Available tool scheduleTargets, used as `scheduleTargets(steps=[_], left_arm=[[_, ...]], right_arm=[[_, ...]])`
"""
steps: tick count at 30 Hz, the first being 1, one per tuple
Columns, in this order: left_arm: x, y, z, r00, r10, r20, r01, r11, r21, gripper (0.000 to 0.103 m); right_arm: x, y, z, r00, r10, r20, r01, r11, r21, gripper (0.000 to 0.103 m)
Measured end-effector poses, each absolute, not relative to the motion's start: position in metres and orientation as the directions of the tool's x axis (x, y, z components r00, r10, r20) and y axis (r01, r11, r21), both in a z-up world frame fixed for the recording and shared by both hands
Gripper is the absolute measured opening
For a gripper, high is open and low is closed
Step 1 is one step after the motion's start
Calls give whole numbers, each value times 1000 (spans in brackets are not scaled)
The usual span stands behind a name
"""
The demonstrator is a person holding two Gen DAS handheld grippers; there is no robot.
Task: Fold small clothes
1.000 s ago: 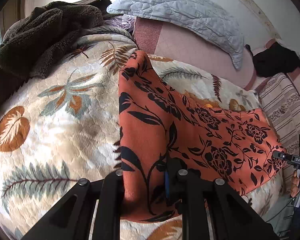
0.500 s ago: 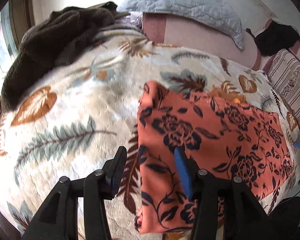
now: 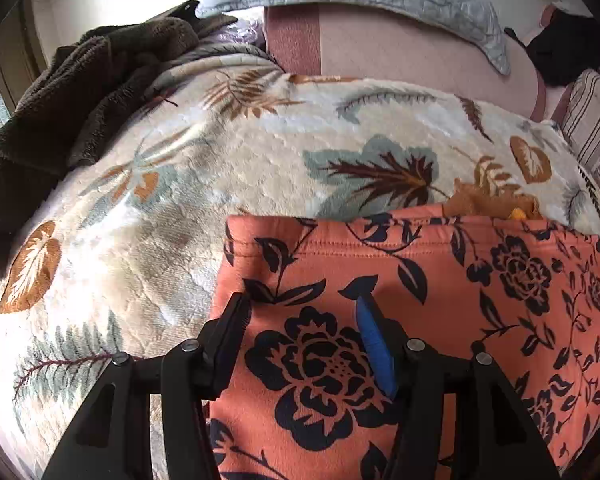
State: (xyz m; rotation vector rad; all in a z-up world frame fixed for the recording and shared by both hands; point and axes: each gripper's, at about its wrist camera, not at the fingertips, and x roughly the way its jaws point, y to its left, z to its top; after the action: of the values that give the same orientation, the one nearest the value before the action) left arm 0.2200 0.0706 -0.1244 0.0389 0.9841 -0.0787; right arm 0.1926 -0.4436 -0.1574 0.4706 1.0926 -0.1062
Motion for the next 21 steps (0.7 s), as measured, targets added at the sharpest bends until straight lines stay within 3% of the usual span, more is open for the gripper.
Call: scheduleTargets(steps=[3, 6, 10, 12, 14, 19, 21], left_arm=[[201, 79, -107, 595, -69, -801, 71, 997, -33, 61], [192, 86, -111, 588, -68, -806, 44, 998, -51, 61], [211, 89, -140, 509, -10, -861, 6, 1000, -8, 61], [227, 96, -153, 471, -15, -882, -10, 1000, -22, 66], [238, 104, -151, 460, -40, -887, -43, 997, -67, 66], [258, 108, -143, 497, 35, -867, -55, 998, 9, 67], [270, 115, -155, 464, 21, -886, -84, 996, -21, 76]], right_arm=[[167, -447, -139, 505, 181, -844, 326, 865, 381, 59], [138, -413, -114, 521, 329, -788, 164, 867, 471, 59], [120, -361, -122, 414, 520, -747, -24, 827, 562, 72], [129, -353, -150, 359, 474, -804, 9, 860, 510, 71], [133, -366, -167, 373, 498, -783, 113, 813, 571, 67], [135, -341, -131, 436, 493, -753, -50, 849, 526, 74], [157, -354, -153, 422, 433, -797, 40, 869, 493, 75]])
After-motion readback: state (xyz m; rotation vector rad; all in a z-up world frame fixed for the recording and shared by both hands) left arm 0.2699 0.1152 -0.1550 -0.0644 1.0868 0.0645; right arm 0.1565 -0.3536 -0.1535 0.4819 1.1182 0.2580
